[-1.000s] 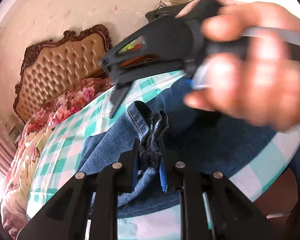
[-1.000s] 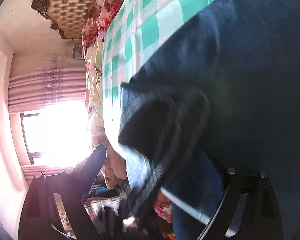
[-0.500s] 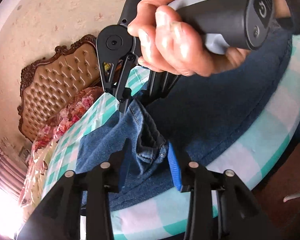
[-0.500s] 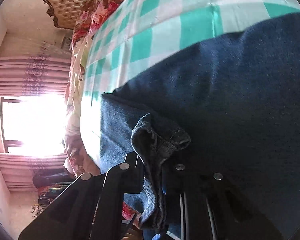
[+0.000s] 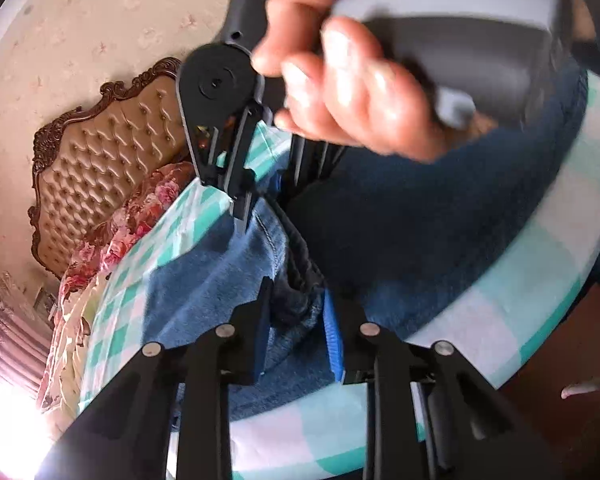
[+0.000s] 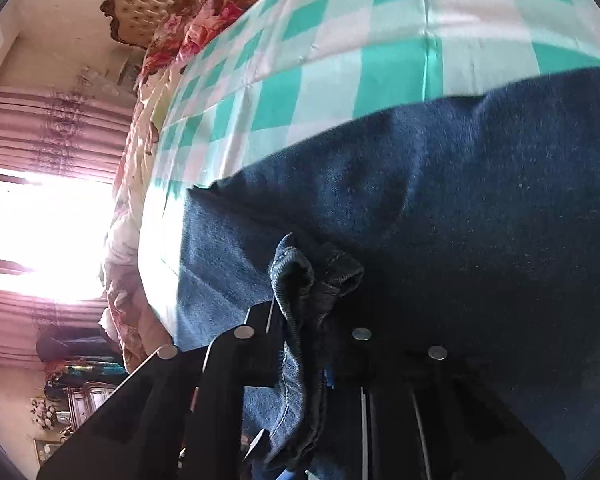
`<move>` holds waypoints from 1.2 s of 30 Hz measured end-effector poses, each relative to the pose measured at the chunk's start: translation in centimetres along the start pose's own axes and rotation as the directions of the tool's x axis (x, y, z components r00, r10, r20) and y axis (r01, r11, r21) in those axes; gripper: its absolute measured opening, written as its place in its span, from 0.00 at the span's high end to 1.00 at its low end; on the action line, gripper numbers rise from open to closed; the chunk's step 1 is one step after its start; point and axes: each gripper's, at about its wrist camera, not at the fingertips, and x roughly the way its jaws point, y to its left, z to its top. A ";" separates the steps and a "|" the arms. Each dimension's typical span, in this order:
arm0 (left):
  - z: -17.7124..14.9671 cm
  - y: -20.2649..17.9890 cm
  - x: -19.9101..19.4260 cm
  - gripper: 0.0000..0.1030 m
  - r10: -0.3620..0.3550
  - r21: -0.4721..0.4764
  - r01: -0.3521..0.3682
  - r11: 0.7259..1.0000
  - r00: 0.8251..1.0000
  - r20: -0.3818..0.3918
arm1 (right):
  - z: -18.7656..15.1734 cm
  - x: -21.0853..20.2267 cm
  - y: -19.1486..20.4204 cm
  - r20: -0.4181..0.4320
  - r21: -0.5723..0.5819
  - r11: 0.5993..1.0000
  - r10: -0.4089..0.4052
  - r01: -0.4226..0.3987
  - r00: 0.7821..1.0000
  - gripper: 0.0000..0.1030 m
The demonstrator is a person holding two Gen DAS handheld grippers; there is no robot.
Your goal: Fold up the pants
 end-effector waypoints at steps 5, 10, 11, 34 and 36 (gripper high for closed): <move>3.1 -0.3 -1.8 0.77 -0.009 -0.009 0.010 1.000 0.997 0.072 | -0.4 -5.2 1.7 0.118 -0.073 0.997 0.009 0.000 0.993 0.87; 5.7 -3.9 -1.1 0.78 -0.080 0.045 0.076 0.996 0.991 0.105 | -0.5 -8.1 -2.1 0.166 -0.020 0.997 -0.071 0.075 0.984 0.87; 6.0 -4.7 -0.8 0.78 -0.098 0.048 0.094 0.994 0.990 0.104 | -0.6 -8.3 -3.1 0.167 -0.006 0.996 -0.084 0.086 0.982 0.87; 3.4 11.5 2.5 0.83 -0.203 -0.676 0.178 0.715 0.978 0.044 | -11.3 -10.0 0.4 0.599 -0.211 0.750 -0.408 0.627 0.689 0.36; 4.8 13.0 4.3 0.83 -0.201 -0.658 0.158 0.736 0.979 0.011 | -11.9 -8.1 1.0 0.594 -0.256 0.699 -0.431 0.668 0.680 0.37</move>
